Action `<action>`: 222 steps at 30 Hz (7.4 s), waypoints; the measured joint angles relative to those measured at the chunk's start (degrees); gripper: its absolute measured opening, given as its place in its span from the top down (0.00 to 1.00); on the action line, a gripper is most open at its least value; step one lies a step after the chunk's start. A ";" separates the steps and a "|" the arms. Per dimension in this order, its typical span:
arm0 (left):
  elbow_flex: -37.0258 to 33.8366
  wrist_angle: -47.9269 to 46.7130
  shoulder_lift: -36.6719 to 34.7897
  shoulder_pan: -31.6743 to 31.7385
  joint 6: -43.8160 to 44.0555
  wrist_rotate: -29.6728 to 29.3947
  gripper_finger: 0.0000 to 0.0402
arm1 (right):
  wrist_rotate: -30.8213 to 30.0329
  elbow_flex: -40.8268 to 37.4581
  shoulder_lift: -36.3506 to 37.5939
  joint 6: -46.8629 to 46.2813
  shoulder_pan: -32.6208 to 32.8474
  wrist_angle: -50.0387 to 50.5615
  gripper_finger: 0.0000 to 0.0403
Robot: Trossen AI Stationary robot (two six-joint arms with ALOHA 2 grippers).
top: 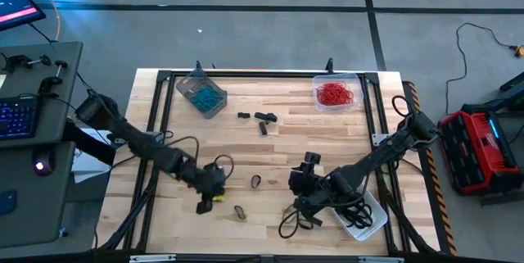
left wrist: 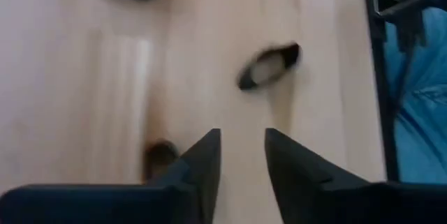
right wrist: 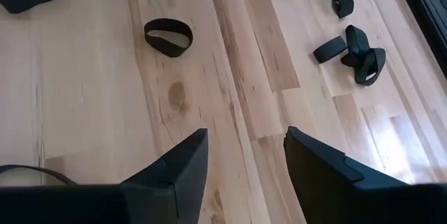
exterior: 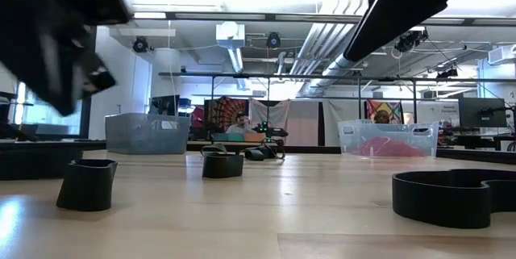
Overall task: Sort rubber bands into baskets
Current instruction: Put the black rubber band into the white bin
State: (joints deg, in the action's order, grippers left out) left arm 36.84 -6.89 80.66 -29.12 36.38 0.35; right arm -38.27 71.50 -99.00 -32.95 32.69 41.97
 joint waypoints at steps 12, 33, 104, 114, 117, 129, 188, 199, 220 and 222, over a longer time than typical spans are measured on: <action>0.00 -11.95 0.17 -12.76 19.26 -16.68 0.51 | 0.24 0.00 0.00 0.00 0.02 0.07 0.56; -0.81 -9.76 6.67 -13.08 18.38 -18.39 0.54 | 0.19 0.00 0.00 -0.02 0.26 0.16 0.56; 1.79 35.69 6.21 5.37 -38.09 -27.79 0.76 | 4.67 0.00 8.10 -4.60 7.31 -4.19 0.99; 1.77 26.94 6.21 5.55 -31.84 -27.47 0.73 | 17.64 0.00 11.26 -44.65 18.42 22.34 1.00; 1.77 25.57 6.21 6.18 -30.20 -26.50 0.73 | 21.79 0.00 11.26 -52.87 20.44 27.45 1.00; 1.77 22.81 6.21 10.49 -26.91 -17.80 0.74 | 34.63 -7.08 11.26 -61.18 20.94 28.86 0.99; 7.67 29.17 18.63 21.62 -15.71 -3.76 1.00 | -3.09 2.67 9.49 -33.16 17.03 19.18 0.48; 7.63 33.12 17.93 19.87 -24.36 0.66 1.00 | -3.17 2.64 0.67 -10.16 5.81 7.10 0.48; -10.97 38.55 0.34 4.30 -20.15 -21.84 1.00 | 23.87 2.63 -4.64 22.51 -13.46 -22.21 0.48; -12.36 37.72 -1.63 2.98 -20.42 -23.61 1.00 | 23.93 2.65 -5.56 22.48 -14.77 -23.51 0.48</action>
State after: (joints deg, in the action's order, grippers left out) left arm 24.48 30.84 79.03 -26.14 15.96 -23.25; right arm -14.35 74.16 -104.56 -10.47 17.92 18.46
